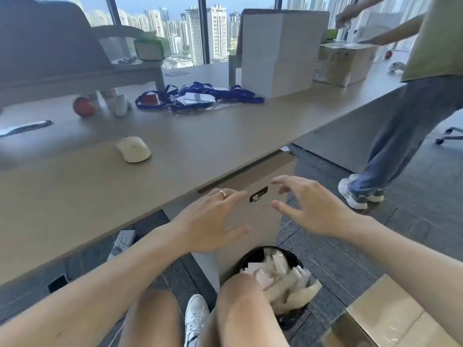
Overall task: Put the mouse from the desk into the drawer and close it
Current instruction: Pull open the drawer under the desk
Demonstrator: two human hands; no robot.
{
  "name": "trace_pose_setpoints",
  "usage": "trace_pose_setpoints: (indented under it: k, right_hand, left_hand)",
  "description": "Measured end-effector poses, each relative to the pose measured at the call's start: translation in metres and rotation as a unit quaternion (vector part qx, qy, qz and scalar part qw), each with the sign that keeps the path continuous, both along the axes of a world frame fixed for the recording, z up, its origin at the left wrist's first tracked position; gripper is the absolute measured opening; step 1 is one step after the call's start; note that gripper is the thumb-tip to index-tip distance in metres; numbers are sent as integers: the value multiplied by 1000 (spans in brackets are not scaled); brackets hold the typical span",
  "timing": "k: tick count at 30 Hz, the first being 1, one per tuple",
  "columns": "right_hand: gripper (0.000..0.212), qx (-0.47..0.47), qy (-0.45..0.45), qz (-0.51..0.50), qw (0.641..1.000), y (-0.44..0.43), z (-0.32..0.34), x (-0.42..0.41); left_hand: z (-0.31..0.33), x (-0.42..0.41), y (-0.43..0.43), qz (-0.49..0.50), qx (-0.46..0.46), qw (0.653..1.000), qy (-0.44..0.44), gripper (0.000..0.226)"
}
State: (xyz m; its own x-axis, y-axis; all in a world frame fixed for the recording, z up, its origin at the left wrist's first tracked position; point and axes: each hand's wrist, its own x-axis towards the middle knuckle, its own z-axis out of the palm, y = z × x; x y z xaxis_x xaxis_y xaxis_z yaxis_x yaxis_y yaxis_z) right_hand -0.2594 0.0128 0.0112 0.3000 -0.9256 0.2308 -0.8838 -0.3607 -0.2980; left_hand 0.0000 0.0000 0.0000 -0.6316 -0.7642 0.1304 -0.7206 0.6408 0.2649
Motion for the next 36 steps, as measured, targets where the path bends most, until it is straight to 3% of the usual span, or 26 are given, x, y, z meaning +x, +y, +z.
trace_pose_setpoints:
  k: [5, 9, 10, 12, 14, 16, 20, 25, 36]
  right_hand:
    - [29, 93, -82, -81, 989, -32, -50, 16]
    - [31, 187, -189, -170, 949, -71, -83, 33]
    - [34, 232, -244, -199, 921, -80, -91, 38]
    - [35, 313, -404, -251, 822, -96, -106, 46]
    - [26, 336, -518, -279, 735, -108, -115, 52]
    - [21, 328, -579, -298, 685, -114, -115, 57]
    - [6, 320, -657, -277, 624, -112, -108, 62]
    - [10, 300, -577, -264, 712, -110, -115, 57]
    - [14, 245, -610, -286, 697, -87, -129, 46]
  left_hand:
    - [-30, -8, -28, 99, 35, 994, -26, 73]
    - [-41, -15, -38, 129, -18, 991, -43, 64]
    - [-43, -17, -38, 133, -32, 989, -50, 61]
    - [-48, -20, -37, 141, -55, 987, -48, 55]
    - [-48, -21, -37, 149, -81, 985, -43, 49]
    - [-49, -21, -40, 153, -99, 982, -40, 44]
    - [-47, -28, -41, 182, -112, 972, -94, 41]
    - [-48, -37, -38, 209, -147, 956, -142, 44]
    - [-48, -40, -41, 229, -149, 957, -100, 35]
